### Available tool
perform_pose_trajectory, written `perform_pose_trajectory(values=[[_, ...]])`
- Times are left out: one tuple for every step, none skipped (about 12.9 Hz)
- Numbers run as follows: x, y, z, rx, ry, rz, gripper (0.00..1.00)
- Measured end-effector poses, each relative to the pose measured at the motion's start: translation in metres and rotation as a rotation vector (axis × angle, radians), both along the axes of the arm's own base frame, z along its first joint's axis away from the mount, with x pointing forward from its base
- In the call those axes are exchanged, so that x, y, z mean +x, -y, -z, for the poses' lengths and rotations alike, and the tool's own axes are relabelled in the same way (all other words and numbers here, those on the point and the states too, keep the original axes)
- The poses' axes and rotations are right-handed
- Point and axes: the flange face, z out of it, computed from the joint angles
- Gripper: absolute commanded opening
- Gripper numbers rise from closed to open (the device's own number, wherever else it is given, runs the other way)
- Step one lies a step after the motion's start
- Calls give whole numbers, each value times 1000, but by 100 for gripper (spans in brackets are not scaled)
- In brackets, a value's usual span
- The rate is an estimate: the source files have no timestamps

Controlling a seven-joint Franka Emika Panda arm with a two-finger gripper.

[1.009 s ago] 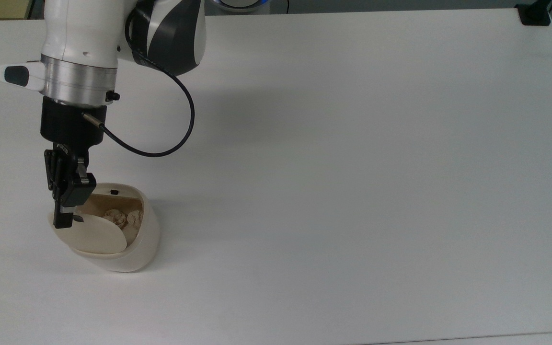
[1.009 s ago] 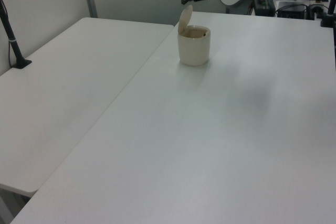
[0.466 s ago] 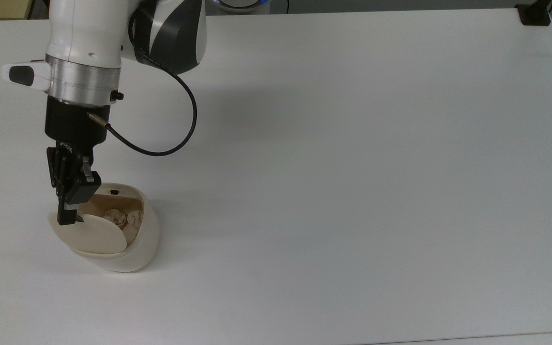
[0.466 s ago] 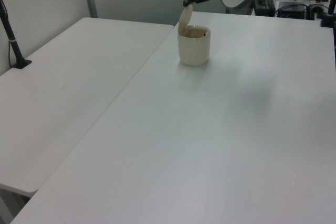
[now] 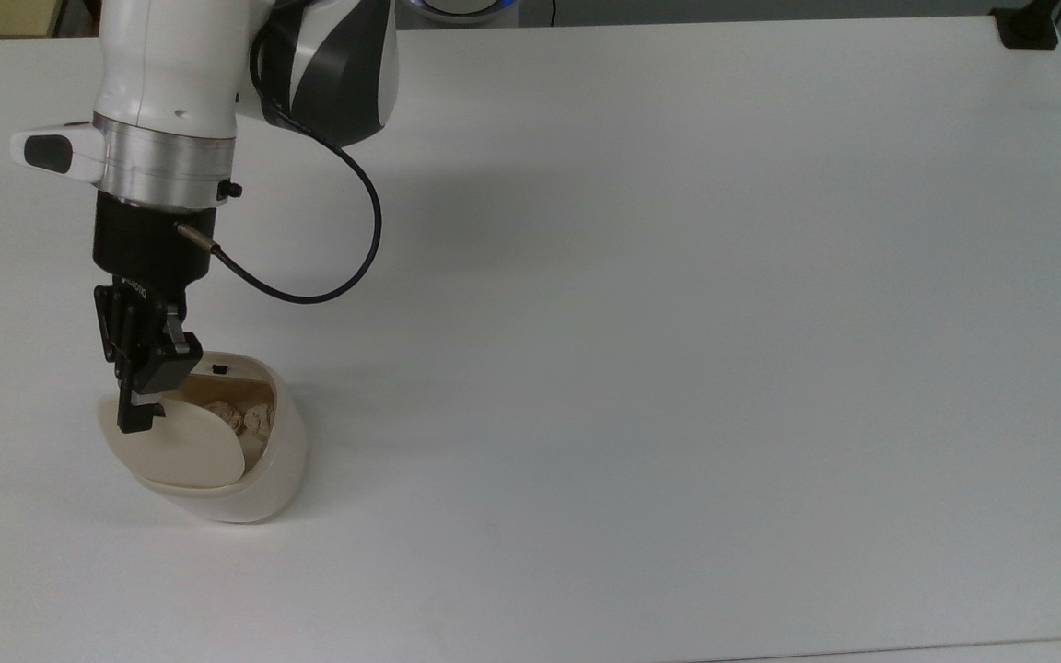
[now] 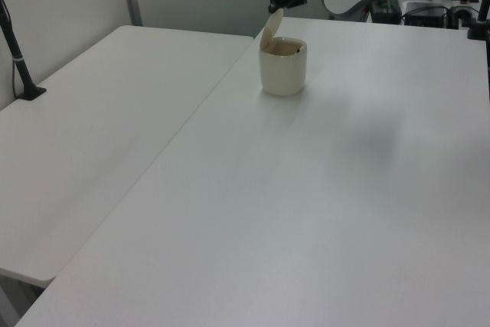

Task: Close the trash bin
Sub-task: 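Push the lid over and down onto the bin's rim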

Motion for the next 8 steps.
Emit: perform_pose_trajectory(values=[[-4, 0, 6, -13, -21, -16, 0], [-8, 0, 10, -22, -37, -28, 0], [-13, -2, 13, -28, -53, -41, 0], [-21, -5, 16, -32, -72, -59, 0], [-25, -6, 17, -37, -83, -71, 0], [-32, -8, 21, -46, -103, -89, 0], [-36, -8, 25, -50, -116, -97, 0], [-39, -7, 31, -56, -131, -107, 0]])
